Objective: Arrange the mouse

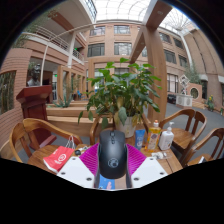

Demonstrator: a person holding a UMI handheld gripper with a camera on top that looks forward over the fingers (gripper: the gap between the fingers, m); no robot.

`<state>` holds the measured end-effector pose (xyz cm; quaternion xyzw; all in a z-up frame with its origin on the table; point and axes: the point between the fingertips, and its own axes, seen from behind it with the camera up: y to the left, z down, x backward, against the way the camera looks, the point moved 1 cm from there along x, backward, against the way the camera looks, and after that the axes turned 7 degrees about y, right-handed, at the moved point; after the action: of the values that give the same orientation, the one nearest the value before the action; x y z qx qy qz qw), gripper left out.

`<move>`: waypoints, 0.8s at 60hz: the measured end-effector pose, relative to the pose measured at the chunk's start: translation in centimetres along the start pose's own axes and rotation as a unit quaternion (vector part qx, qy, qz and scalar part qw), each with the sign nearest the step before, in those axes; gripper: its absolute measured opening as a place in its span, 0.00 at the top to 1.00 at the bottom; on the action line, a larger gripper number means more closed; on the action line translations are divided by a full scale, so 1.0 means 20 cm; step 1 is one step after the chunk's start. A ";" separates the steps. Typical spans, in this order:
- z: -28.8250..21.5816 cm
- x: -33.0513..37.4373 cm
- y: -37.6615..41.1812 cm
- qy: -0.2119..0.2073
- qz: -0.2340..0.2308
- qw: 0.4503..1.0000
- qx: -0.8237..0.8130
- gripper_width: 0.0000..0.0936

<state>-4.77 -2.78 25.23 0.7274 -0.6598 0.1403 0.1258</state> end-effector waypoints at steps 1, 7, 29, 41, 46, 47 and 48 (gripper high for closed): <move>0.10 0.00 0.10 0.004 -0.007 1.000 0.003 0.62; 0.36 -0.11 0.31 0.071 -0.040 0.997 0.010 0.62; 1.22 -0.32 0.62 0.213 -0.062 0.975 0.011 0.52; 1.20 -0.29 0.57 0.210 -0.043 0.977 0.021 0.28; 1.13 -0.21 0.57 0.203 -0.043 0.978 0.024 0.07; 1.11 -0.19 0.57 0.201 -0.042 0.979 0.024 0.08; 1.10 -0.17 0.58 0.198 -0.042 0.979 0.024 0.09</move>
<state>-15.72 -8.89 3.59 0.7150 -0.5873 0.2918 0.2423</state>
